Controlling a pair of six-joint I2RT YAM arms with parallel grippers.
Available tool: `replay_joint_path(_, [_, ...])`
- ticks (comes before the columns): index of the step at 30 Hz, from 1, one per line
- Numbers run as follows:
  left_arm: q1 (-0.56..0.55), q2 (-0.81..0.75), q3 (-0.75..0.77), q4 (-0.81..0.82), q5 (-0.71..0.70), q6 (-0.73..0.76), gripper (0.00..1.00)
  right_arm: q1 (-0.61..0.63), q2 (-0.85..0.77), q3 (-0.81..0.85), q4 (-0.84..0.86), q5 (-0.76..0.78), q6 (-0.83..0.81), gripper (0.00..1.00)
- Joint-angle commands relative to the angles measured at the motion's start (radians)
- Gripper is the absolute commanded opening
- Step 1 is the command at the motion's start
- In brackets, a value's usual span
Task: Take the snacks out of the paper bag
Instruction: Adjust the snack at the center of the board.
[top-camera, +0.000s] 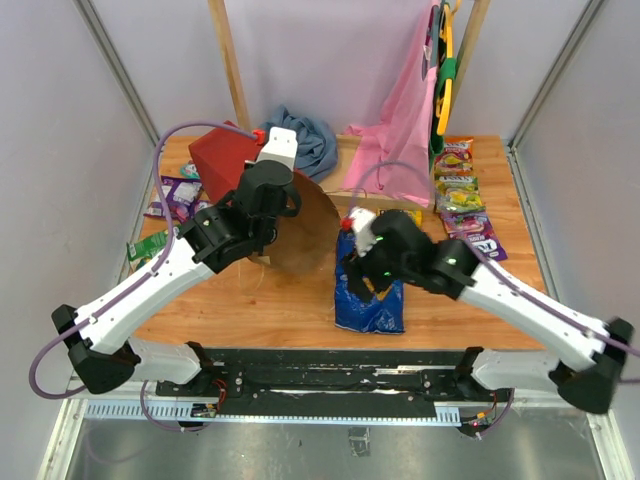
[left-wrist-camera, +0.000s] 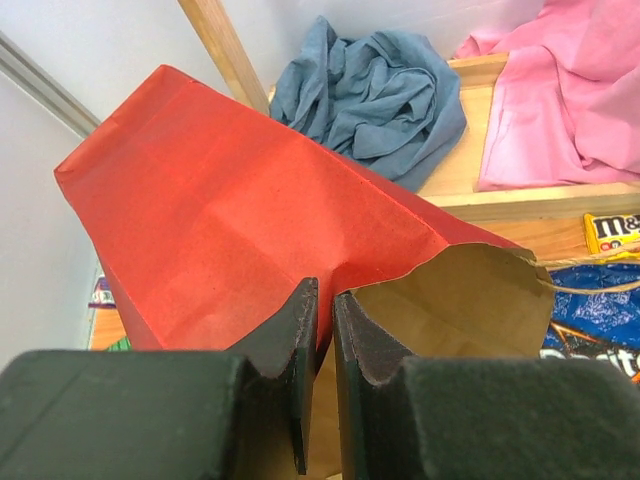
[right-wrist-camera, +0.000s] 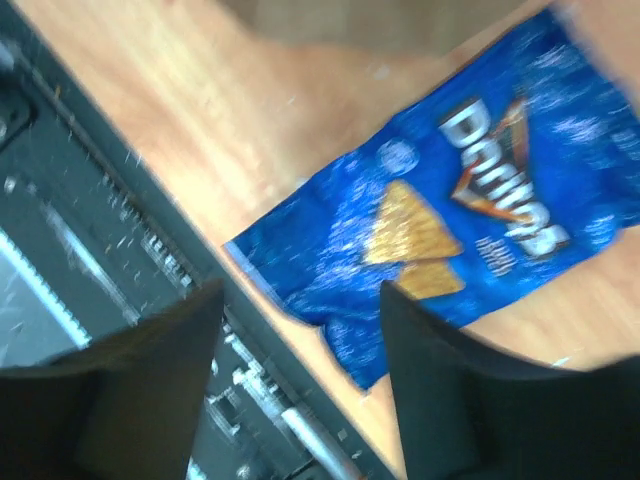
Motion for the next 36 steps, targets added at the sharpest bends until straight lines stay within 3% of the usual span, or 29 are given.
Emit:
replay_joint_path(1, [0.009, -0.032, -0.009, 0.010, -0.025, -0.013, 0.16, -0.139, -0.171, -0.153, 0.262, -0.082, 0.089, 0.40])
replay_joint_path(3, [0.010, -0.030, -0.011, 0.009, -0.023, -0.014, 0.16, -0.205, -0.147, -0.229, 0.312, -0.145, 0.135, 0.07])
replay_joint_path(4, [0.009, -0.030, -0.012, 0.012, -0.020, -0.015, 0.16, -0.236, -0.119, -0.268, 0.337, -0.171, 0.155, 0.01])
replay_joint_path(10, [0.009, -0.024, -0.014, 0.011, -0.011, -0.016, 0.16, -0.379, 0.144, -0.497, 0.632, -0.407, 0.306, 0.01])
replay_joint_path(16, [0.010, -0.030, -0.021, 0.013, -0.016, -0.014, 0.17, -0.400, 0.331, -0.589, 0.800, -0.431, 0.406, 0.01])
replay_joint_path(23, [0.010, -0.022, -0.025, 0.017, -0.017, -0.009, 0.16, -0.435, 0.331, -0.537, 0.694, -0.278, 0.351, 0.01])
replay_joint_path(29, [0.011, -0.034, -0.026, 0.013, -0.020, -0.014, 0.17, -0.562, 0.314, -0.678, 0.761, -0.310, 0.440, 0.01])
replay_joint_path(36, [0.011, -0.021, -0.023, 0.013, -0.007, -0.021, 0.17, -0.658, 0.064, -0.826, 0.660, -0.201, 0.511, 0.01])
